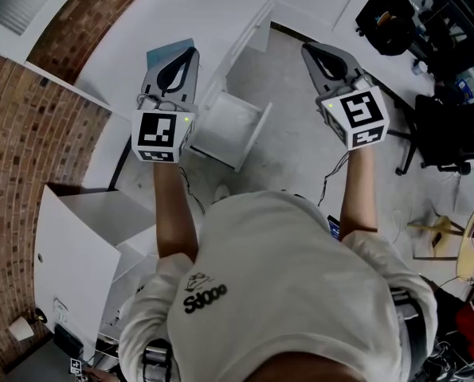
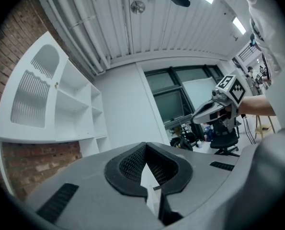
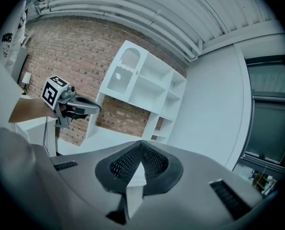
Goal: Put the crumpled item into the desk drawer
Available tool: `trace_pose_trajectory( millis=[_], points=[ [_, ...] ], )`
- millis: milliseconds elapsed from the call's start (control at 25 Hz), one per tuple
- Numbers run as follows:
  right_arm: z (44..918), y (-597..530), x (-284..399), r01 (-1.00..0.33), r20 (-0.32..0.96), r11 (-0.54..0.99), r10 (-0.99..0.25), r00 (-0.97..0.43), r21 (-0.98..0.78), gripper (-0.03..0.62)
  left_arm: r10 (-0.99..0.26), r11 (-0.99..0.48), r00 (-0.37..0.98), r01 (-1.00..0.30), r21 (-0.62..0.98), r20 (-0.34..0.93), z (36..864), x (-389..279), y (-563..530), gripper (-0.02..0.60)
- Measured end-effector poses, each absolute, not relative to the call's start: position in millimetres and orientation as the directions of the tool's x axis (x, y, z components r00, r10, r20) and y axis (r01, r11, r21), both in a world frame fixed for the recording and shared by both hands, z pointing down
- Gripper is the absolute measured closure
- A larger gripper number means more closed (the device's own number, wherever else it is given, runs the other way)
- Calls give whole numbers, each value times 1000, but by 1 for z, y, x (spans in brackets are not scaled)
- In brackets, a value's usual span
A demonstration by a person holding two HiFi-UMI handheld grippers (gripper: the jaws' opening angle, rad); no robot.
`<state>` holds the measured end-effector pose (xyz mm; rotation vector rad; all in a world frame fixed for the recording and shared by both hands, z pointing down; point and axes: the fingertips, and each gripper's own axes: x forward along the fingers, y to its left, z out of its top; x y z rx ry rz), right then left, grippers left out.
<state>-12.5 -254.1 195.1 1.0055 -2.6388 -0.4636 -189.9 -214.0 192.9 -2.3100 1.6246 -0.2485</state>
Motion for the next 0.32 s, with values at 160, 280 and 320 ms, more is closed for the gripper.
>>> trace_pose_trajectory(
  millis=[160,280,320],
  points=[
    [200,-257,-16,-587,157,712,-677,-719,385,589,-943,-306,333,-894,-328,-27,200,-197,-217,565],
    [203,-259,-21,-585,165,715,-675,-719,382,589,-946,-300,323,-899,-319,-20,204,-204,-219,565],
    [204,-260,-22,-584,167,716,-675,-719,382,589,-947,-299,321,-901,-316,-19,205,-206,-220,565]
  ],
)
